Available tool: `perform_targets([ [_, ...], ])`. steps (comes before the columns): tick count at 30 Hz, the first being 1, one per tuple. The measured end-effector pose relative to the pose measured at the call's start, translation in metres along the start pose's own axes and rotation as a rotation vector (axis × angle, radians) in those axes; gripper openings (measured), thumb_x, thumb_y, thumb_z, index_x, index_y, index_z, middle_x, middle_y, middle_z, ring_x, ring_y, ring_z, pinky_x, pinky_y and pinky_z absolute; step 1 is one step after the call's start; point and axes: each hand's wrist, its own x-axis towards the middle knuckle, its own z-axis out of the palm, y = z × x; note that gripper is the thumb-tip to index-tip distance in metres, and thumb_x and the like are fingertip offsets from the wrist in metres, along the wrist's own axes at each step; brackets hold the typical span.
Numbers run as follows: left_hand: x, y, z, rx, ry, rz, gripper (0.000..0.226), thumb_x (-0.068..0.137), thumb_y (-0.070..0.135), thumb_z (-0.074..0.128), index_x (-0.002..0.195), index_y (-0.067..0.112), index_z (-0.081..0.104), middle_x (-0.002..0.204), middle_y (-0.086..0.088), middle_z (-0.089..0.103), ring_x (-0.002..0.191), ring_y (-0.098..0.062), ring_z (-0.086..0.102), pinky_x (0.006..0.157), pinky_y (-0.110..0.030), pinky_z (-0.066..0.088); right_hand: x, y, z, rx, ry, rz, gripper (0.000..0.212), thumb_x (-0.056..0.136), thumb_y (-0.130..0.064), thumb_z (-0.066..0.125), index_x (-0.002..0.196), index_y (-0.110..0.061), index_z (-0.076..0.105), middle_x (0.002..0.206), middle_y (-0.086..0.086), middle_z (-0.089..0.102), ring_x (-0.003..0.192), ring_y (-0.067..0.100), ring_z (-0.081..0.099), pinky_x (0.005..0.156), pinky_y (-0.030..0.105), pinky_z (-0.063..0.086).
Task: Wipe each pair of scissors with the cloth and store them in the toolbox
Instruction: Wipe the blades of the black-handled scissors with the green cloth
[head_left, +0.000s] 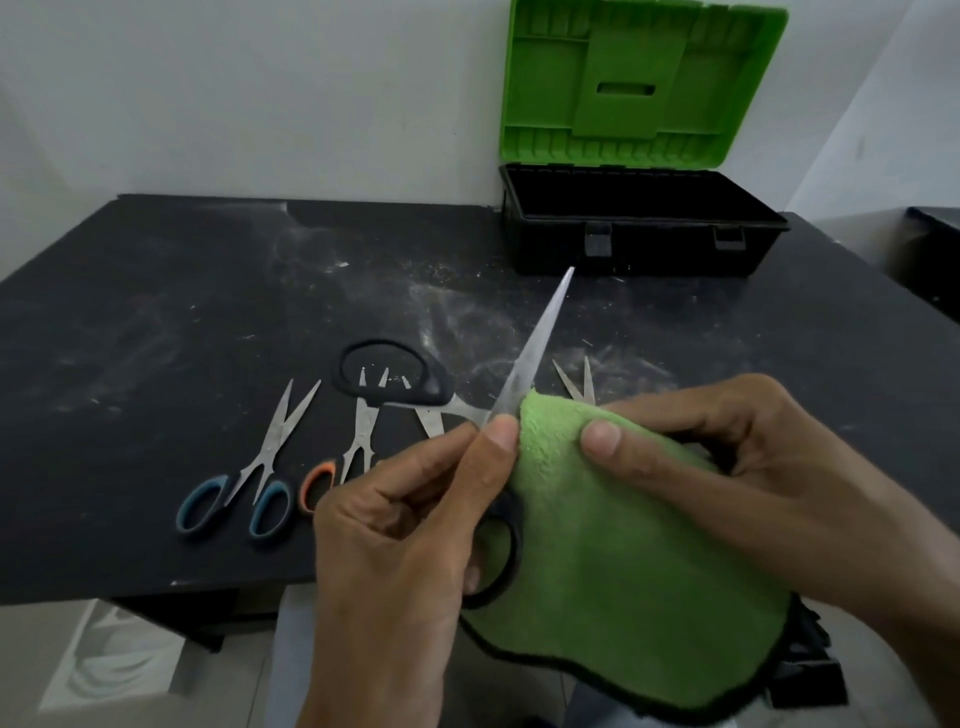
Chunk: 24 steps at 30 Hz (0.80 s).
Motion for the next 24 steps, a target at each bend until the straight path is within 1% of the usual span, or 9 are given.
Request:
perform_targets([
  [2,0.001,0.002,0.001,-0.013,-0.012,0.026,0.022,0.056,0.040,0.076,0.070,0.025,0.082,0.048,-0.001,0.054,0.037,-0.008,0.037,0.035,-0.016,0.030,0.002,-0.005,0.003,-0.008,0.040,-0.026,0.025,0.089,-0.044,0.067,0.091,-0.030,0.087,0.081,0.005,0.083,0.069,0.028,0.080,0.059,0.053,0.062],
  [7,0.002,0.005,-0.002,-0.030,-0.040,0.018,0.023,0.059,0.041,0.076,0.074,0.024,0.082,0.055,-0.002,0.064,0.047,-0.012,0.048,0.040,-0.018,0.036,0.005,-0.011,-0.003,0.043,0.031,0.002,0.018,0.086,-0.037,0.073,0.087,-0.028,0.088,0.078,0.002,0.083,0.065,0.023,0.080,0.055,0.036,0.065],
  [11,0.002,0.008,-0.003,0.001,-0.073,0.022,0.023,0.065,0.039,0.074,0.077,0.022,0.083,0.059,0.002,0.070,0.047,-0.008,0.047,0.037,-0.016,0.034,0.005,-0.009,-0.005,-0.003,0.070,0.002,0.018,0.081,-0.043,0.073,0.083,-0.033,0.087,0.079,0.001,0.083,0.066,0.022,0.081,0.064,0.047,0.067],
  [14,0.003,0.007,0.000,0.013,-0.068,-0.003,0.024,0.062,0.040,0.076,0.078,0.023,0.082,0.071,-0.023,0.070,0.064,-0.026,0.060,0.059,-0.033,0.051,0.005,-0.012,0.001,-0.004,0.059,-0.034,0.016,0.081,-0.040,0.074,0.083,-0.032,0.087,0.079,-0.002,0.083,0.066,0.018,0.081,0.063,0.042,0.068],
  [16,0.003,0.009,0.000,0.006,-0.055,-0.011,0.025,0.061,0.040,0.076,0.078,0.023,0.082,0.085,-0.029,0.070,0.079,-0.033,0.061,0.074,-0.048,0.049,0.006,-0.015,0.001,-0.007,0.045,-0.052,0.014,0.082,-0.036,0.074,0.083,-0.031,0.087,0.078,-0.004,0.083,0.066,0.015,0.081,0.058,0.033,0.067],
  [18,0.004,0.010,-0.001,-0.011,-0.063,-0.004,0.026,0.061,0.041,0.075,0.077,0.023,0.082,0.081,-0.017,0.075,0.080,-0.032,0.059,0.074,-0.049,0.049,0.007,-0.016,-0.003,-0.013,0.064,-0.056,0.012,0.082,-0.034,0.076,0.083,-0.030,0.087,0.076,-0.005,0.083,0.065,0.014,0.080,0.057,0.028,0.065],
  [20,0.004,0.012,-0.001,-0.009,-0.082,0.004,0.025,0.061,0.042,0.074,0.076,0.023,0.082,0.073,-0.005,0.076,0.071,-0.029,0.054,0.063,-0.037,0.047,0.009,-0.015,-0.006,-0.019,0.096,-0.049,0.012,0.079,-0.037,0.077,0.081,-0.030,0.087,0.076,-0.004,0.083,0.065,0.015,0.080,0.059,0.031,0.066],
  [22,0.003,0.012,0.002,0.002,-0.096,-0.002,0.027,0.061,0.043,0.075,0.076,0.022,0.082,0.070,-0.011,0.074,0.068,-0.030,0.055,0.061,-0.036,0.048,0.010,-0.014,-0.005,-0.019,0.106,-0.052,0.013,0.078,-0.039,0.077,0.080,-0.030,0.087,0.076,-0.003,0.083,0.064,0.016,0.080,0.058,0.031,0.066],
  [24,0.003,0.012,0.003,-0.010,-0.096,-0.012,0.029,0.060,0.042,0.075,0.078,0.021,0.082,0.082,-0.021,0.073,0.076,-0.035,0.062,0.072,-0.048,0.050,0.010,-0.017,-0.002,-0.005,0.090,-0.068,0.013,0.080,-0.036,0.076,0.081,-0.029,0.087,0.076,-0.004,0.083,0.064,0.013,0.080,0.056,0.025,0.064],
])
